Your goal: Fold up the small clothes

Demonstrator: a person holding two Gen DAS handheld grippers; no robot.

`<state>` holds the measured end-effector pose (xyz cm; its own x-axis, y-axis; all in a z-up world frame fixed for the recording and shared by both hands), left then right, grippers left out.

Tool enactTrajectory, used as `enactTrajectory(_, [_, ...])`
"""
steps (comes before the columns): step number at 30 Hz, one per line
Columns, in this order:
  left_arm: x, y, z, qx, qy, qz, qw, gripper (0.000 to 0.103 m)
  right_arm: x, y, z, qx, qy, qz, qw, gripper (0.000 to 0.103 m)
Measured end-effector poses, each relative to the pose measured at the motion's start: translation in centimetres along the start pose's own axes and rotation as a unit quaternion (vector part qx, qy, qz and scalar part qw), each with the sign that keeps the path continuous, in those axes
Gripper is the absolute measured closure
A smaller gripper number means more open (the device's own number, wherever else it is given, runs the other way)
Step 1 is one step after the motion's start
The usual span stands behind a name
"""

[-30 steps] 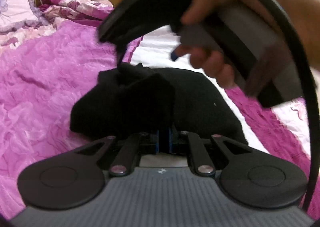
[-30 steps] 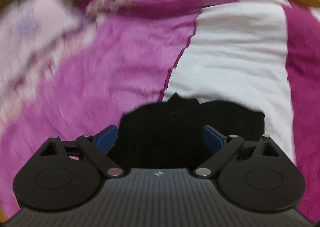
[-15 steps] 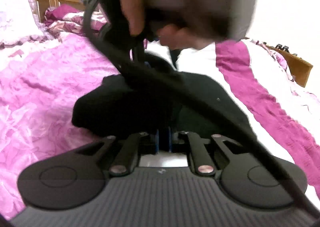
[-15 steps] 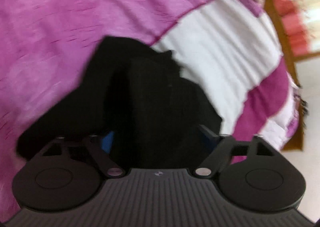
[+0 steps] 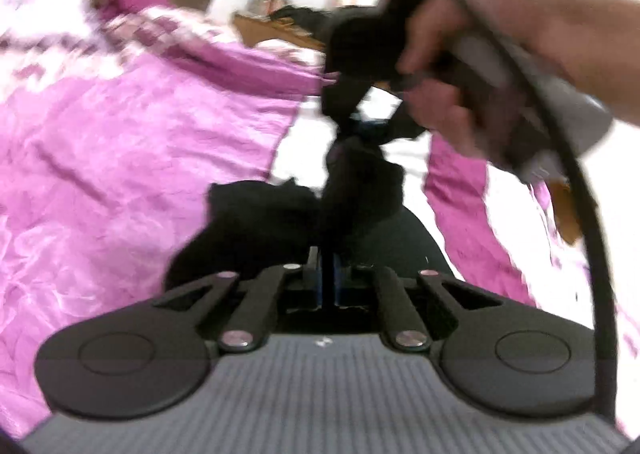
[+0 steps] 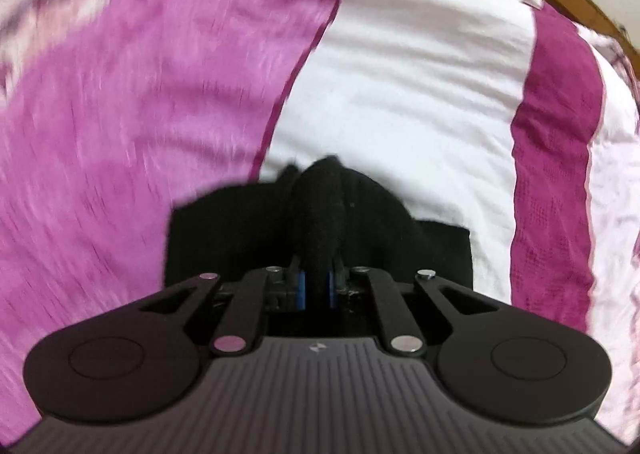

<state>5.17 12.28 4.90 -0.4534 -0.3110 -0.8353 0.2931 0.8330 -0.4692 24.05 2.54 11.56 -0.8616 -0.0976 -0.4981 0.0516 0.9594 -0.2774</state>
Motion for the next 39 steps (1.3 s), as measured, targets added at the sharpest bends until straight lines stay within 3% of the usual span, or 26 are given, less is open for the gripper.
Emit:
enactTrajectory(5, [-0.9, 2.5, 0.2, -0.023, 0.024, -0.029, 0.999, 0.1, -2.2, 1.0, -1.0, 0.005, -0.02, 0.012, 1.0, 0.094])
enactTrajectory(8, [0.3, 5.2, 0.4, -0.036, 0.06, -0.088, 0.9937, 0.101, -2.5, 3.4, -0.2, 0.016, -0.009, -0.008, 1.0, 0.094])
enactTrajectory(11, [0.7, 6.7, 0.1, -0.031, 0.067, -0.12, 0.9899, 0.101, -2.2, 6.0, 1.2, 0.026, 0.001, -0.024, 0.999, 0.093])
enactTrajectory(17, [0.9, 4.9, -0.5, 0.004, 0.063, -0.07, 0.9955, 0.102, -0.6, 9.4, 2.2, 0.034, -0.005, -0.061, 0.998, 0.094])
enactTrajectory(23, [1.4, 4.6, -2.3, 0.04, 0.064, -0.074, 0.9944, 0.101, -0.1, 9.6, 1.3, 0.024, 0.003, -0.071, 0.997, 0.094])
enactTrajectory(29, [1.1, 4.8, -3.9, 0.008, 0.012, -0.054, 0.9984, 0.1, 1.4, 11.8, 0.4, 0.024, -0.012, -0.141, 0.99, 0.091])
enactTrajectory(31, [0.9, 5.1, -4.2, -0.001, -0.001, -0.062, 0.9981, 0.07, 1.5, 11.3, -0.1, -0.021, -0.03, -0.117, 0.993, 0.078])
enactTrajectory(32, [0.7, 5.2, -4.3, -0.006, -0.008, -0.064, 0.9979, 0.03, 1.5, 10.2, -0.7, -0.049, -0.042, -0.079, 0.995, 0.069])
enactTrajectory(33, [0.6, 5.3, -4.2, -0.008, -0.018, -0.063, 0.9978, 0.007, 1.7, 8.9, -1.7, -0.075, -0.061, -0.044, 0.994, 0.045])
enactTrajectory(34, [0.4, 5.3, -4.2, -0.01, -0.033, -0.06, 0.9976, 0.007, 2.3, 7.4, -3.0, -0.083, -0.09, -0.021, 0.992, 0.022])
enactTrajectory(35, [0.2, 5.2, -3.9, -0.015, -0.041, -0.05, 0.9978, 0.007, 3.2, 5.9, -4.2, -0.076, -0.123, -0.011, 0.989, 0.014])
enactTrajectory(37, [-0.5, 4.9, -3.0, -0.02, -0.047, -0.017, 0.9985, 0.007, 6.1, 3.3, -6.3, -0.024, -0.19, -0.049, 0.98, 0.009])
enactTrajectory(39, [-1.3, 5.0, -2.1, -0.028, -0.057, -0.002, 0.998, 0.008, 10.0, 0.4, -6.1, 0.068, -0.224, -0.068, 0.97, 0.009])
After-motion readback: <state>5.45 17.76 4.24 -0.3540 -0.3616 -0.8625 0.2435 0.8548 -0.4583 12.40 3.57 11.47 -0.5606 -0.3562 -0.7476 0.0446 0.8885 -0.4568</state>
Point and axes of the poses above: each gripper's, at about its wrist camera, not at the fingertips, and z roughly the way its jaws point, y to its left, x to its underside, the point moved 3 cm from there along z, roughly the way its jaws point, and after that the axes turned 7 degrees about x, right-handed, at the moved point
